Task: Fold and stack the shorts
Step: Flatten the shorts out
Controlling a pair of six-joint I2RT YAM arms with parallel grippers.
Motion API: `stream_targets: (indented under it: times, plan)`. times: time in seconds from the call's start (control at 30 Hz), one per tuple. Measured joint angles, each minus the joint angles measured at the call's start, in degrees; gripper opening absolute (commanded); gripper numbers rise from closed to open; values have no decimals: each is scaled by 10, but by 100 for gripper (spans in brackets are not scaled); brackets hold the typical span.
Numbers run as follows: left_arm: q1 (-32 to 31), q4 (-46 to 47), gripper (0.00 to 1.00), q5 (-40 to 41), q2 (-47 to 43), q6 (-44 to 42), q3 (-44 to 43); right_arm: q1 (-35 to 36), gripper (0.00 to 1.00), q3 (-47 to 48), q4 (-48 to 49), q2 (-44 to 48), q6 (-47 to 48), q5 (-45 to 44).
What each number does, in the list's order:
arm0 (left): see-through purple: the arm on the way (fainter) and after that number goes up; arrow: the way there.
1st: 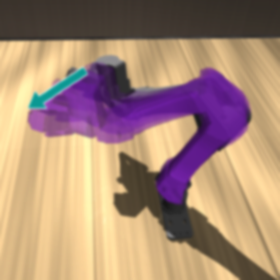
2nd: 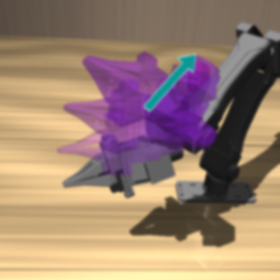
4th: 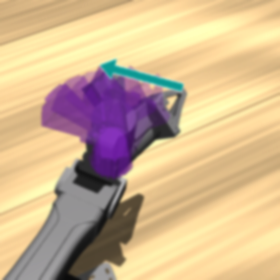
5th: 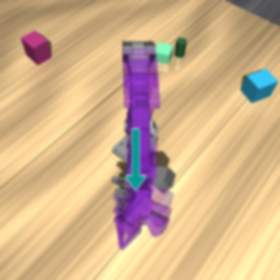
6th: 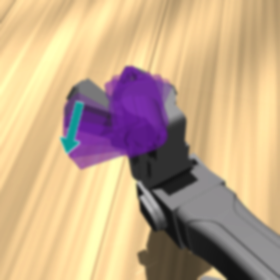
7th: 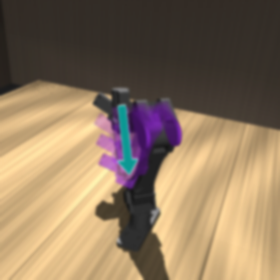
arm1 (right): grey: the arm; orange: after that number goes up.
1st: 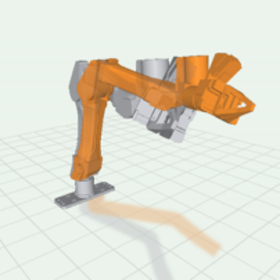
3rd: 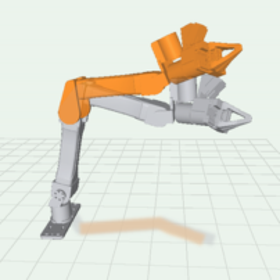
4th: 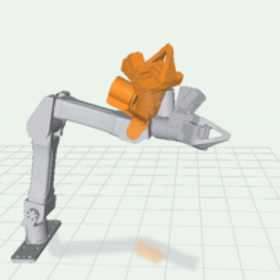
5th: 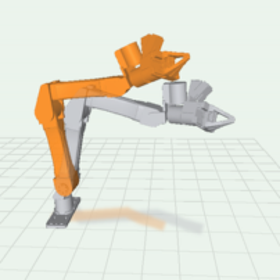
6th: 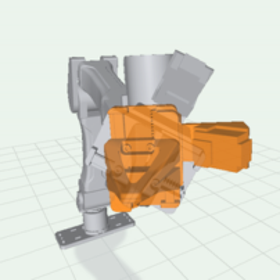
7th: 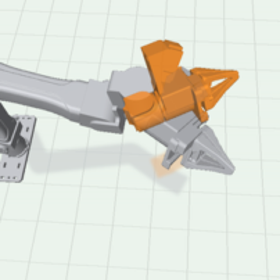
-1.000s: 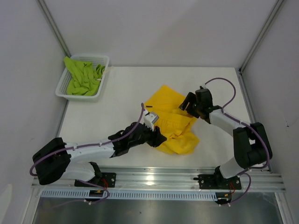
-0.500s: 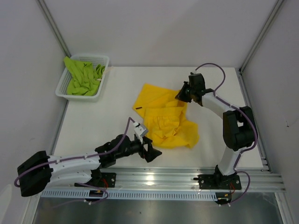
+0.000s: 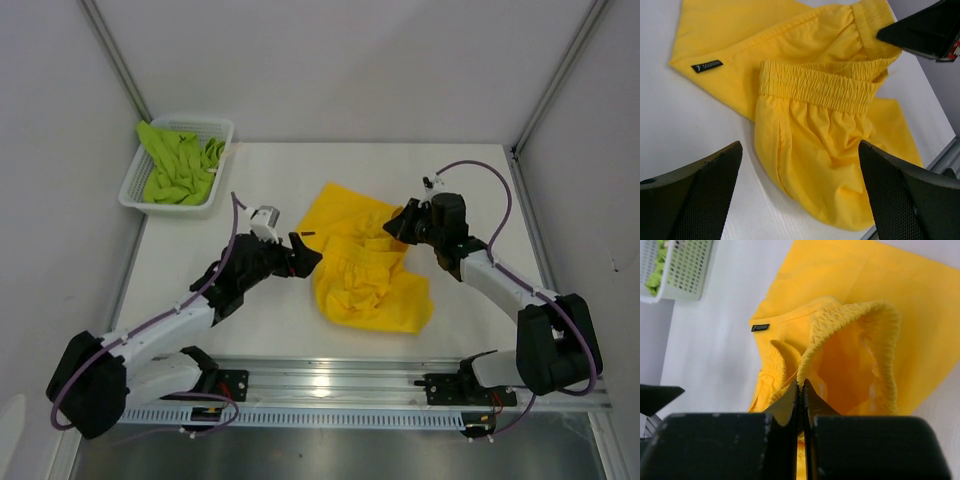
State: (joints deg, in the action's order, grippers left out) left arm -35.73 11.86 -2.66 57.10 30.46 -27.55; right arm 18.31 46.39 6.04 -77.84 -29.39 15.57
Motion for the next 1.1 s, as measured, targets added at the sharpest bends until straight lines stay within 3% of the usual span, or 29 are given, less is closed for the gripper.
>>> stream_targets:
  times: [0.13,0.37,0.53,0.57,0.63,0.83,1.07,1.1]
  plan:
    - [20,15,99,-49,107,0,-68,1,0,-23,7,0,10,-2]
    - [49,50,99,-151,276,-16,-158,2,11,-20,-8,-21,15,-38]
    - [55,64,97,-185,352,-24,-174,-5,17,-11,-30,-26,16,-59]
    - [58,69,96,-189,365,-24,-174,-6,25,-7,-33,-29,16,-62]
    - [64,76,94,-196,389,-23,-174,-8,29,0,-37,-33,14,-64]
    - [72,92,88,-201,443,-23,-178,-10,31,2,-37,-41,11,-67]
    - [73,105,50,-204,478,-19,-210,-10,31,2,-39,-42,9,-67]
    - [73,107,39,-205,480,-18,-210,-10,31,2,-39,-42,9,-68]
